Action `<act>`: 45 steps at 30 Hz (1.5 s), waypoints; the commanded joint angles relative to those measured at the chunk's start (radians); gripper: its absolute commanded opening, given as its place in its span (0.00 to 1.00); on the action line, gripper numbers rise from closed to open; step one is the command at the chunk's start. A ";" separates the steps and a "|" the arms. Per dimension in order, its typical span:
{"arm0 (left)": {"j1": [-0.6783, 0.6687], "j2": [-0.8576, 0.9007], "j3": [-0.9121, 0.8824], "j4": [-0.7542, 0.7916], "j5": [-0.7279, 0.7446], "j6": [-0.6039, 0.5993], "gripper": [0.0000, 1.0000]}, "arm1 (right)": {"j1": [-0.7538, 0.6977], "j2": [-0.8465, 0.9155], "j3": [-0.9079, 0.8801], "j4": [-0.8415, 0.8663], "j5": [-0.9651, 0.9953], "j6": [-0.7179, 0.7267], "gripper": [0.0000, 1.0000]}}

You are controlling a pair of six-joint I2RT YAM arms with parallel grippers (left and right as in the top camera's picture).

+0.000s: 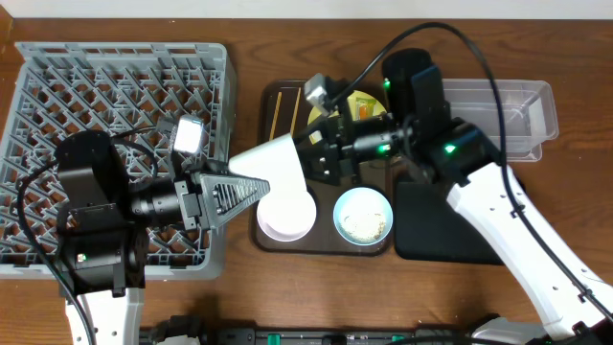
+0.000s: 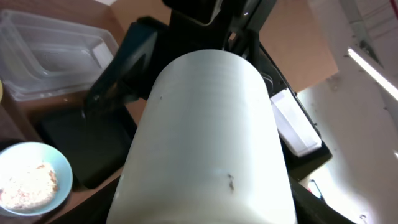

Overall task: Sort waste into correct bins and load items into the dishwasher
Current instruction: 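Lower the white cup into the dish rack with the left gripper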

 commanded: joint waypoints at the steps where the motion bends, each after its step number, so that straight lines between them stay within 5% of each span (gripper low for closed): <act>1: 0.004 -0.009 0.016 0.018 -0.029 -0.022 0.59 | -0.083 -0.031 0.004 -0.059 0.048 -0.031 0.55; 7: 0.021 -0.009 0.016 -0.025 -0.210 -0.021 0.55 | -0.146 -0.091 0.004 -0.204 0.149 -0.031 0.78; 18: 0.021 -0.039 0.020 -0.547 -1.043 0.089 0.52 | -0.008 -0.106 0.004 -0.531 0.673 -0.031 0.79; 25: 0.021 -0.053 0.042 -0.809 -1.496 0.083 0.52 | 0.122 -0.105 0.004 -0.561 0.844 0.055 0.82; 30: 0.021 -0.048 0.042 -0.877 -1.588 0.065 0.53 | 0.124 -0.093 0.004 -0.560 0.867 0.113 0.83; 45: 0.021 0.153 0.027 -0.824 -1.509 0.065 0.61 | 0.124 -0.074 0.004 -0.560 0.867 0.113 0.83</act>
